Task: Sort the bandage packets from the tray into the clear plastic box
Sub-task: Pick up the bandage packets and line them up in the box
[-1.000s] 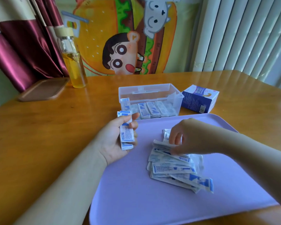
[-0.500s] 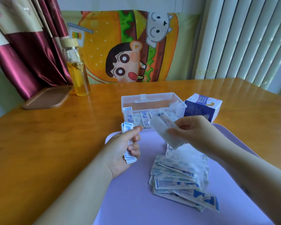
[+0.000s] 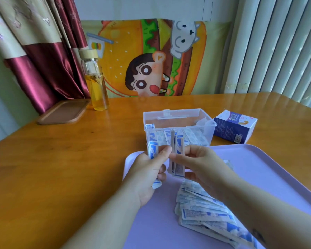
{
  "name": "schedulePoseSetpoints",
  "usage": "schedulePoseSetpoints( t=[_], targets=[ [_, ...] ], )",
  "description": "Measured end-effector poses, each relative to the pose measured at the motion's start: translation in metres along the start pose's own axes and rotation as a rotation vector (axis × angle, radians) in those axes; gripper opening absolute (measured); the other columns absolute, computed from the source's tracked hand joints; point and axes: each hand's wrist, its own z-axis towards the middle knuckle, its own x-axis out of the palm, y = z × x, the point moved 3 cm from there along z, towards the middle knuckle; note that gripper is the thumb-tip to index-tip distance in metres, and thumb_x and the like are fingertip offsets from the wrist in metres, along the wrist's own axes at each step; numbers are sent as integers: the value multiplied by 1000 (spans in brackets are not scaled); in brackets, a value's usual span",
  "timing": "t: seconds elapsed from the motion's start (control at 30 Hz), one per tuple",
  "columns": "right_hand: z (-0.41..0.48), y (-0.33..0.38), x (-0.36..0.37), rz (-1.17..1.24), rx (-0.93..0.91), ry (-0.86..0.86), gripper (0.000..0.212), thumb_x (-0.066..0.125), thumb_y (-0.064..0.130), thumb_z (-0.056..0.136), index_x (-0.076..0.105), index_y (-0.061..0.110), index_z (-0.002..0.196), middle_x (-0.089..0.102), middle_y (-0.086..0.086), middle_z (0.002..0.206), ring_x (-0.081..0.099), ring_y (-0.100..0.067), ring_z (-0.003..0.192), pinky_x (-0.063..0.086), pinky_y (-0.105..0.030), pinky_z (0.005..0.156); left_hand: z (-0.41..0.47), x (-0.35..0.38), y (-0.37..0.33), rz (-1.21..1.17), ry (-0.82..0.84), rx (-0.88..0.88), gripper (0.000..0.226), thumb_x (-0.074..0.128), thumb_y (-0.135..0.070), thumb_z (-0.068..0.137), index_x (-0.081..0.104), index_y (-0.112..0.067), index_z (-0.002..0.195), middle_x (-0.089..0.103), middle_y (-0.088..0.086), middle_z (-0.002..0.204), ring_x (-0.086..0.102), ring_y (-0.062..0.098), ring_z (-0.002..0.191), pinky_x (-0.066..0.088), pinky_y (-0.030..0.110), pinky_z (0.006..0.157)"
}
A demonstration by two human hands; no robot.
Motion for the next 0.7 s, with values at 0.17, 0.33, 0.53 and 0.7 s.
schedulePoseSetpoints(
  t=[0.17,0.33,0.53,0.7],
  targets=[
    [0,-2,1,28,23,37,16,70,14,79,56,8,73,64,-11,77,65,-18,71,54,-30,73,1,-2,0,51,48,-28,17,68,-24,84,68,-15,98,46,6,80,33,5,46,27,14,38],
    [2,-2,-2,40,37,5,15,66,13,84,55,7,75,64,-13,78,64,-14,62,51,-23,58,3,-4,2,68,16,-46,18,66,-25,86,67,-9,92,40,1,63,34,5,43,28,16,38],
    [0,4,-10,85,48,-76,21,63,11,86,59,9,66,67,-11,73,62,-16,61,50,-24,57,7,-8,3,74,-29,-15,11,68,-19,84,64,-8,84,39,1,57,34,9,47,29,15,37],
    [-4,3,-5,203,94,-42,16,60,11,89,63,11,73,69,-7,76,65,-13,66,49,-23,57,5,-9,0,71,-9,0,24,72,-18,79,68,-10,101,72,15,87,59,20,64,35,16,38]
  ],
)
